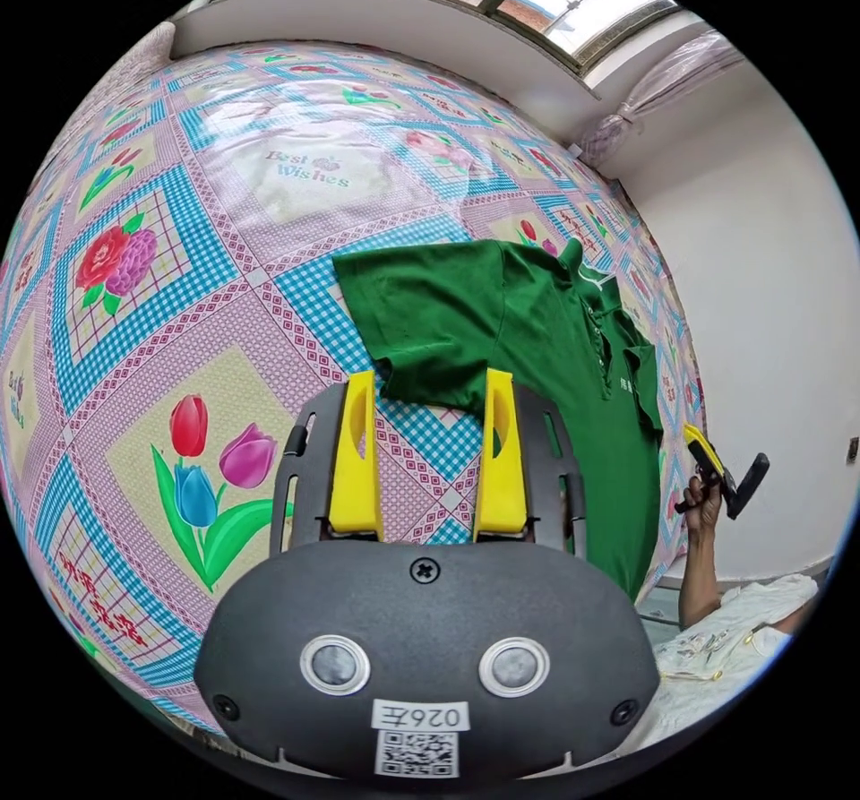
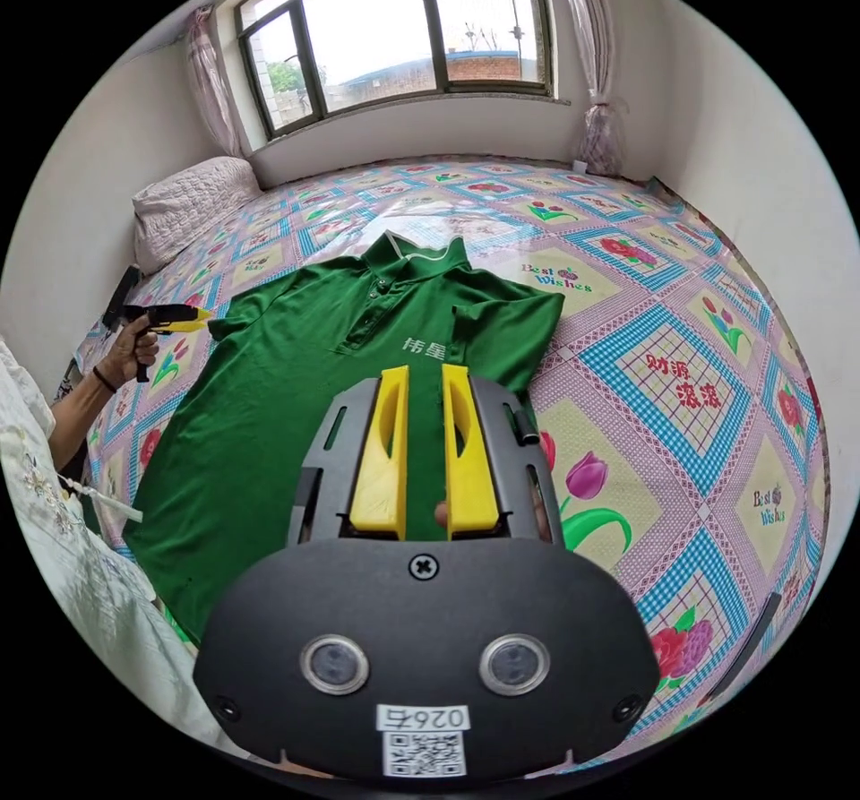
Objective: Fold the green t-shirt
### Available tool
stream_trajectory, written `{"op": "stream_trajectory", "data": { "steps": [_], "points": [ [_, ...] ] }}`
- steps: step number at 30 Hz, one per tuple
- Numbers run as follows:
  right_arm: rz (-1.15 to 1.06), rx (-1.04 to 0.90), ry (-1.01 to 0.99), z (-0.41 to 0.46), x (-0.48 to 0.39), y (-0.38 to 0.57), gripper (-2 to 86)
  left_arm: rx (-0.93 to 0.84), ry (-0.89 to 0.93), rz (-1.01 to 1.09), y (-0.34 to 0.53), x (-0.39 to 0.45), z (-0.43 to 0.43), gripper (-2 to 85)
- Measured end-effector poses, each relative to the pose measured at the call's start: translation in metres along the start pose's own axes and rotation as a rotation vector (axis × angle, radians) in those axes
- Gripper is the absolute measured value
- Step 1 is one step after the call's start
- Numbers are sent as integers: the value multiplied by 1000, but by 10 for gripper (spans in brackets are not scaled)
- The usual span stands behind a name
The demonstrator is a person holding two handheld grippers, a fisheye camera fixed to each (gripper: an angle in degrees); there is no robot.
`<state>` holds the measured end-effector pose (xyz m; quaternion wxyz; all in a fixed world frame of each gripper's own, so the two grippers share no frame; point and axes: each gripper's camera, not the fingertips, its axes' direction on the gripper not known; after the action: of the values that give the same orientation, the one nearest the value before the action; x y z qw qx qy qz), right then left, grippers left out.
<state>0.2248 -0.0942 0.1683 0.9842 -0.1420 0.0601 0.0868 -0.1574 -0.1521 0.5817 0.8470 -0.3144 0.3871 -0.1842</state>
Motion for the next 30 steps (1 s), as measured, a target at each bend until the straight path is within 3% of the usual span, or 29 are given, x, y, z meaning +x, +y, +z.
{"op": "stream_trajectory", "data": {
  "steps": [6, 11, 14, 19, 23, 30],
  "points": [
    [-40, 51, -56, -6, 3, -5, 28, -3, -19, -98, -1, 1, 20, 183],
    [-197, 127, -301, 39, -25, -89, 27, 24, -17, -153, 14, 4, 21, 182],
    [-293, 68, -492, 96, -62, -147, 36, 25, -23, -160, 23, 7, 24, 181],
    [-396, -68, -620, 173, -126, -198, 38, 36, -11, -182, 28, 8, 30, 153],
    [-329, -40, -667, 184, -131, -202, 25, 21, 14, -188, 34, 12, 42, 27],
    [-191, 30, -643, 141, -72, -153, 8, 145, 174, -183, 58, 29, 29, -4]
  ]
}}
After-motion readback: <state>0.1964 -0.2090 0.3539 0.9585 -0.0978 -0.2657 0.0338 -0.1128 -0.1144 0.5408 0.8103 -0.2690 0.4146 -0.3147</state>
